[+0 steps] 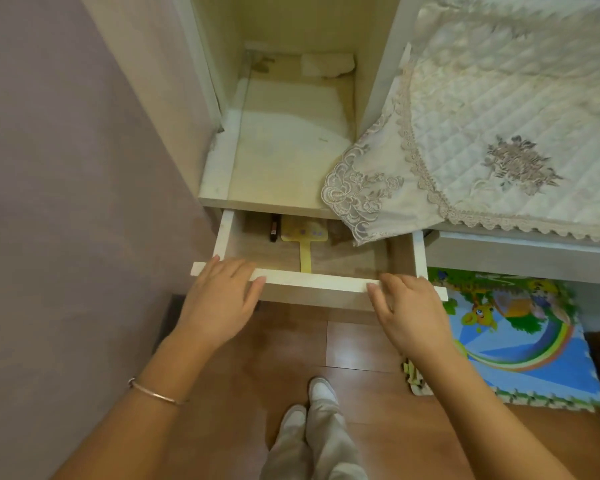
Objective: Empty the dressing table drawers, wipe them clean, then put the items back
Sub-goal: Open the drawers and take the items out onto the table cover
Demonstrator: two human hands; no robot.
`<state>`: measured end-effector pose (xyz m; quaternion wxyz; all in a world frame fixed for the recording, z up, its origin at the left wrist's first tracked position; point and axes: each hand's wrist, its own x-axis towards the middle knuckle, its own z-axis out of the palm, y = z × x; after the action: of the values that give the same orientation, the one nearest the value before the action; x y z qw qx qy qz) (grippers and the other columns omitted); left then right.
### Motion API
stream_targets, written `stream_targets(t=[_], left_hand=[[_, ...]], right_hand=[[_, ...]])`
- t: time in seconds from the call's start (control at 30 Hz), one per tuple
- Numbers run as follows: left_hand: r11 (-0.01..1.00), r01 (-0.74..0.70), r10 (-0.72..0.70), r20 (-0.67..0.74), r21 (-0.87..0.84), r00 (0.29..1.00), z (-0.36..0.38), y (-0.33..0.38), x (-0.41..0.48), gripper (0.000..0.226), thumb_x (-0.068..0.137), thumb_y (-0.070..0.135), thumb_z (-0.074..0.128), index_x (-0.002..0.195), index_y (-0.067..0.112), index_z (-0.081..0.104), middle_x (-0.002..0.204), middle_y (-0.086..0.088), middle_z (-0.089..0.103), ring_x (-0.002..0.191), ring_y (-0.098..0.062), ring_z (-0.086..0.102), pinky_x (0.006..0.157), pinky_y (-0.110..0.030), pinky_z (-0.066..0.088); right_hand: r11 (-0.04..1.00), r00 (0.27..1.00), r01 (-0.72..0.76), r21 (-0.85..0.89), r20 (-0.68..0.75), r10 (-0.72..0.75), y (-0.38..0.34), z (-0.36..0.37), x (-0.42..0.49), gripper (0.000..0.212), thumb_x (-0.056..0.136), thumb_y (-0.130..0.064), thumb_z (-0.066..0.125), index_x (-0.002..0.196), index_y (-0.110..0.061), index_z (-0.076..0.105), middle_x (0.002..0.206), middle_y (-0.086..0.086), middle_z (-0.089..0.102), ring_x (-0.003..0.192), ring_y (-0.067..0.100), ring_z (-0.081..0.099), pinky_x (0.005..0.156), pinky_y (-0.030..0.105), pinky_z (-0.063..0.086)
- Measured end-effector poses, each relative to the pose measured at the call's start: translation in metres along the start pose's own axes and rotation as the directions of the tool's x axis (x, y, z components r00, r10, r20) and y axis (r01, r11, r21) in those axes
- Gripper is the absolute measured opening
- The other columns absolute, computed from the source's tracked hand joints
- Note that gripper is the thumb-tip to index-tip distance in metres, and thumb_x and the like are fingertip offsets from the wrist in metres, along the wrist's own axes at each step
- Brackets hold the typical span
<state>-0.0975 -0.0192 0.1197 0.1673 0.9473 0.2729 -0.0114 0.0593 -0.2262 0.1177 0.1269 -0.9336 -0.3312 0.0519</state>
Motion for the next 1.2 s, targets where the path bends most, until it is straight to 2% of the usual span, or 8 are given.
stream_targets(t=[0.2, 0.37, 0.5, 0.8, 0.97, 1.03, 1.1, 1.2], left_hand=[[0.999, 0.017, -0.017, -0.001, -0.039, 1.0, -0.005, 0.003, -0.013, 0.036, 0.096, 0.032, 0.036, 0.118, 0.014, 0.059, 0.121, -0.004, 0.061, 0.112, -0.02, 0.052, 0.109, -0.032, 0.024], [0.991, 0.091, -0.09, 0.015, -0.103, 0.996, -0.003, 0.009, -0.044, 0.031, 0.094, 0.029, 0.042, 0.105, 0.011, 0.064, 0.108, -0.005, 0.064, 0.105, -0.02, 0.049, 0.087, -0.035, 0.042], [0.992, 0.109, -0.107, 0.03, -0.064, 0.994, -0.003, 0.014, -0.071, 0.028, 0.092, 0.029, 0.044, 0.095, 0.01, 0.064, 0.098, -0.005, 0.066, 0.097, -0.022, 0.049, 0.075, -0.034, 0.042], [0.99, 0.138, -0.14, 0.137, 0.023, 0.981, -0.007, 0.017, -0.109, 0.033, 0.094, 0.038, 0.037, 0.099, 0.017, 0.063, 0.099, 0.002, 0.065, 0.097, -0.017, 0.049, 0.075, -0.032, 0.043], [0.99, 0.131, -0.137, 0.2, 0.045, 0.97, -0.017, 0.017, -0.11, 0.039, 0.093, 0.044, 0.033, 0.085, 0.021, 0.063, 0.086, -0.002, 0.062, 0.084, -0.018, 0.055, 0.068, -0.03, 0.046], [0.995, 0.07, -0.084, 0.218, 0.069, 0.972, -0.022, 0.018, -0.111, 0.041, 0.093, 0.047, 0.031, 0.083, 0.022, 0.062, 0.083, 0.001, 0.062, 0.077, -0.015, 0.058, 0.066, -0.029, 0.048], [0.997, 0.029, -0.043, 0.202, 0.071, 0.979, -0.027, 0.02, -0.111, 0.037, 0.094, 0.046, 0.032, 0.097, 0.025, 0.063, 0.095, 0.005, 0.066, 0.085, -0.013, 0.06, 0.068, -0.027, 0.047], [0.997, -0.06, 0.056, 0.08, 0.056, 0.995, -0.041, 0.032, -0.103, 0.034, 0.093, 0.038, 0.04, 0.112, 0.021, 0.062, 0.11, 0.004, 0.064, 0.099, -0.017, 0.06, 0.075, -0.029, 0.047]], right_hand=[[1.0, 0.998, 0.017, -0.02, 0.056, -0.016, -0.001, -0.007, -0.014, 0.044, 0.093, -0.039, 0.036, 0.096, -0.01, 0.069, 0.093, 0.009, 0.071, 0.094, 0.032, 0.057, 0.086, 0.038, 0.043], [0.999, 0.983, -0.039, 0.01, 0.179, 0.037, -0.003, -0.013, -0.047, 0.034, 0.093, -0.039, 0.042, 0.1, -0.015, 0.066, 0.101, 0.004, 0.068, 0.1, 0.025, 0.05, 0.084, 0.034, 0.038], [0.997, 0.974, -0.068, 0.028, 0.216, 0.06, -0.006, -0.018, -0.074, 0.034, 0.092, -0.042, 0.043, 0.088, -0.016, 0.064, 0.09, 0.002, 0.067, 0.095, 0.023, 0.05, 0.074, 0.033, 0.04], [0.997, 0.942, -0.076, 0.004, 0.327, 0.071, -0.011, -0.026, -0.112, 0.037, 0.091, -0.047, 0.041, 0.098, -0.02, 0.065, 0.097, -0.003, 0.067, 0.101, 0.018, 0.049, 0.077, 0.032, 0.042], [0.996, 0.904, -0.088, 0.009, 0.42, 0.076, -0.015, -0.036, -0.113, 0.038, 0.091, -0.046, 0.04, 0.1, -0.017, 0.063, 0.092, 0.002, 0.061, 0.106, 0.02, 0.046, 0.076, 0.033, 0.044], [0.998, 0.893, -0.062, 0.0, 0.446, 0.055, -0.013, -0.039, -0.114, 0.038, 0.091, -0.046, 0.041, 0.105, -0.017, 0.061, 0.099, 0.004, 0.062, 0.107, 0.02, 0.047, 0.079, 0.033, 0.045], [0.998, 0.906, -0.052, 0.025, 0.421, 0.036, -0.009, -0.044, -0.116, 0.04, 0.09, -0.046, 0.044, 0.115, -0.018, 0.058, 0.112, 0.003, 0.061, 0.113, 0.02, 0.047, 0.088, 0.033, 0.044], [0.995, 0.97, -0.03, 0.09, 0.241, 0.007, 0.001, -0.057, -0.12, 0.052, 0.087, -0.044, 0.053, 0.132, -0.02, 0.048, 0.134, -0.002, 0.052, 0.128, 0.018, 0.04, 0.106, 0.03, 0.031]])
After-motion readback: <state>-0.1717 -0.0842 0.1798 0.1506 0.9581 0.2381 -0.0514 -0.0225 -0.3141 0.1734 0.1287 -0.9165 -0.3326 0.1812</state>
